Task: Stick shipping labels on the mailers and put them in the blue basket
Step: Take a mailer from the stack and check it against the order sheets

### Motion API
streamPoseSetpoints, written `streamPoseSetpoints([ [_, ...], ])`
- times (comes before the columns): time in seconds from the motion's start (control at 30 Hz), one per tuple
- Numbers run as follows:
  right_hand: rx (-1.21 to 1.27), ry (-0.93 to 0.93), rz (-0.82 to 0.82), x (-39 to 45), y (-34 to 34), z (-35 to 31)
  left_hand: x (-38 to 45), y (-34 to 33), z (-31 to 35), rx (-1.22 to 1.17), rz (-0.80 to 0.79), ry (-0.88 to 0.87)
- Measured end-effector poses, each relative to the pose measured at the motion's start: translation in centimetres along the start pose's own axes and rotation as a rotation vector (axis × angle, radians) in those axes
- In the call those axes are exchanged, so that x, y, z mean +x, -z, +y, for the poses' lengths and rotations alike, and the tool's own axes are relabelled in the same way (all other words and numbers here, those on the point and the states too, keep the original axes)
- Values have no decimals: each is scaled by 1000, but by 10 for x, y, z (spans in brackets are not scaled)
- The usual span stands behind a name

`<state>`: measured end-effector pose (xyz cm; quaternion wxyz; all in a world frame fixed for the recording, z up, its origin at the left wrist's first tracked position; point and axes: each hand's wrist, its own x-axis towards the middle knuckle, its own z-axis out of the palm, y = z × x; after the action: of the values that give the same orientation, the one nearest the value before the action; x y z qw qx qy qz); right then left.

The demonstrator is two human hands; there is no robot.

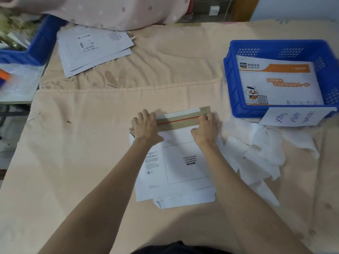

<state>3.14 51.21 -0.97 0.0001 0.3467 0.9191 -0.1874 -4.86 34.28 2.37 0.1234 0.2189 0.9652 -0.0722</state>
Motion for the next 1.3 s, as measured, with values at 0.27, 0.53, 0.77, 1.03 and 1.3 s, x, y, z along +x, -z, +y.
streamPoseSetpoints([
  [0.27,375,-106,-60,-14,59,52,-23,14,62,-496,240,16],
  [0.53,87,-177,-257,-19,61,58,-16,-10,25,-182,-88,69],
  [0.77,-76,256,-265,24,57,20,-11,-16,11,-36,-108,73],
  [1.03,-305,392,-188,6,39,18,-28,-28,0,22,152,29],
  [1.3,-182,298,-144,-53,-5,42,-67,-76,9,-248,287,108],
])
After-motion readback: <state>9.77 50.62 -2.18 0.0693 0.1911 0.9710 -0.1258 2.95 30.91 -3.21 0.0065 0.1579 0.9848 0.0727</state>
